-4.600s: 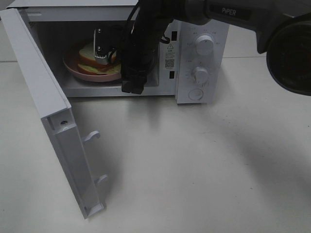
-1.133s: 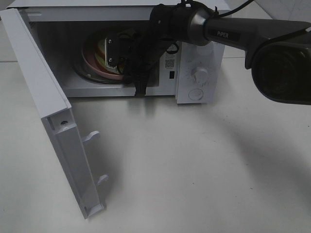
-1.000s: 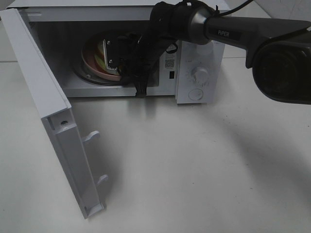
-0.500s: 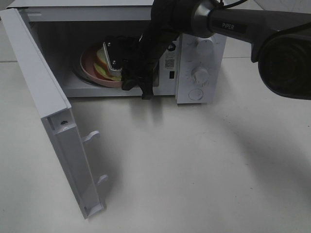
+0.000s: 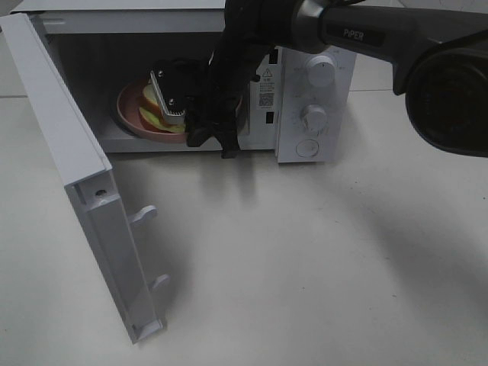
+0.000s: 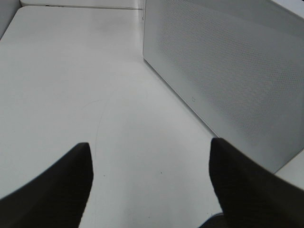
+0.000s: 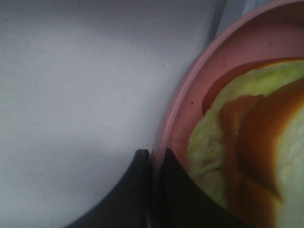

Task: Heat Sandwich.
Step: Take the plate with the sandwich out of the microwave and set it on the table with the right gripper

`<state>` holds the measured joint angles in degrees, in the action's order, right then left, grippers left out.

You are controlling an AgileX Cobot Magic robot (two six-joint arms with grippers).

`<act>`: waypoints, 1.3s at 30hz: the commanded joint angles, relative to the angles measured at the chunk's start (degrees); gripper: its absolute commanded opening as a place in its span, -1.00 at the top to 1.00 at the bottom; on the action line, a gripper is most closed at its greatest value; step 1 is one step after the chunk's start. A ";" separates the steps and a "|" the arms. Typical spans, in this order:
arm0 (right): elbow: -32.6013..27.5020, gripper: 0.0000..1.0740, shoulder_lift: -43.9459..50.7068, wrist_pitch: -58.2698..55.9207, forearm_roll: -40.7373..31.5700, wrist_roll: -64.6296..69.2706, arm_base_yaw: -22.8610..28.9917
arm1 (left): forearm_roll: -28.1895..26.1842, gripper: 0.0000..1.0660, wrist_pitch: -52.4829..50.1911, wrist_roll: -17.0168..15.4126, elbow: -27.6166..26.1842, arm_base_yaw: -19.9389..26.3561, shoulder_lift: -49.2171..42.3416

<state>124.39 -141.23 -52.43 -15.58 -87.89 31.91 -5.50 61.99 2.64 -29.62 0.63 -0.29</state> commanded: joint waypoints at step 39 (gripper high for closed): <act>-19.60 1.00 16.50 6.30 2.86 1.03 4.24 | -0.17 -0.24 -0.74 0.06 0.06 -0.23 -0.34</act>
<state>105.08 -125.71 -47.33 -12.26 -87.03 35.87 -5.50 61.99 2.64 -29.62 0.63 -0.29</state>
